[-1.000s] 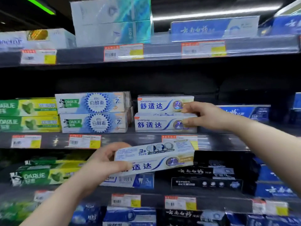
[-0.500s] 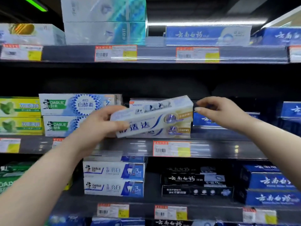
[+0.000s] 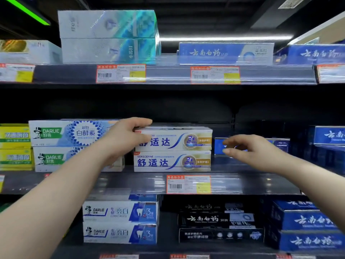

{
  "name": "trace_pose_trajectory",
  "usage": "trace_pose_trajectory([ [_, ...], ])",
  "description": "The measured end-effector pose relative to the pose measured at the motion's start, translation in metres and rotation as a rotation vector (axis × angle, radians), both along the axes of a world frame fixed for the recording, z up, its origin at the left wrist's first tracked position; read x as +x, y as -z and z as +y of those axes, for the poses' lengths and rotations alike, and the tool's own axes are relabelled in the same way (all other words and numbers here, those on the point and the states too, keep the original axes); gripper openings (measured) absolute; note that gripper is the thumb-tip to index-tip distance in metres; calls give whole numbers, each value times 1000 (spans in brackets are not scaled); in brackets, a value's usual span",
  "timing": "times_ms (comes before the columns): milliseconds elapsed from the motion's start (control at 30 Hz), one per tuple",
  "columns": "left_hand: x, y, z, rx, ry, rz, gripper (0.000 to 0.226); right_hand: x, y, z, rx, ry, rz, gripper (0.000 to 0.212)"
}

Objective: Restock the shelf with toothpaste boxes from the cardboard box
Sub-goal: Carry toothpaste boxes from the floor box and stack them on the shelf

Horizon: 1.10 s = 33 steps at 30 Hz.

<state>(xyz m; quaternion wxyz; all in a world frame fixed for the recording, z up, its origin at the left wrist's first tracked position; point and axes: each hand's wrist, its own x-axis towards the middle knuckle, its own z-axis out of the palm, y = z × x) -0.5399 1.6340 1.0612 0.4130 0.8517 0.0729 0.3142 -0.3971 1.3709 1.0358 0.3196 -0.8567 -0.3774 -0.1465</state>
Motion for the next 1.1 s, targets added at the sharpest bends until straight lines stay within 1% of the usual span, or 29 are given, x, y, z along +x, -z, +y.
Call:
trace_pose_trajectory([
  [67, 1, 4, -4, 118, -90, -31, 51, -5, 1, 8, -28, -17, 6, 41],
  [133, 1, 11, -7, 142, -109, -28, 59, -9, 1, 16, -57, -31, 15, 44],
  [233, -4, 25, -12, 64, -99, 24, 75, -13, 1, 27, -84, -85, 15, 30],
  [300, -7, 34, -14, -10, -56, 41, 88, -15, 3, 33, -76, -93, 15, 30],
  [333, -7, 38, -12, -42, -47, 44, 90, -17, 4, 35, -74, -79, 4, 32],
  [367, -7, 42, -11, -64, -50, 46, 85, -18, 5, 36, -71, -55, -14, 33],
  [467, -10, 44, -12, -99, -85, 64, 53, -24, 8, 37, -33, -15, -71, 30],
  [600, -14, 41, -14, -108, -59, 56, 40, -30, 10, 38, -28, 36, -116, 29],
  [700, -17, 39, -14, -84, -50, 52, 39, -31, 10, 38, -14, 53, -83, 33],
  [767, -19, 38, -15, -60, -49, 48, 37, -30, 9, 39, -9, 57, -67, 31],
  [867, -20, 40, -13, -67, -42, 7, 45, -31, 9, 40, -3, 53, -56, 25],
  [1000, -23, 39, -15, -39, -67, -18, 47, -28, 9, 41, -4, 53, -60, 35],
  [1100, -24, 39, -14, -24, -82, -6, 47, -28, 9, 42, -1, 50, -59, 34],
])
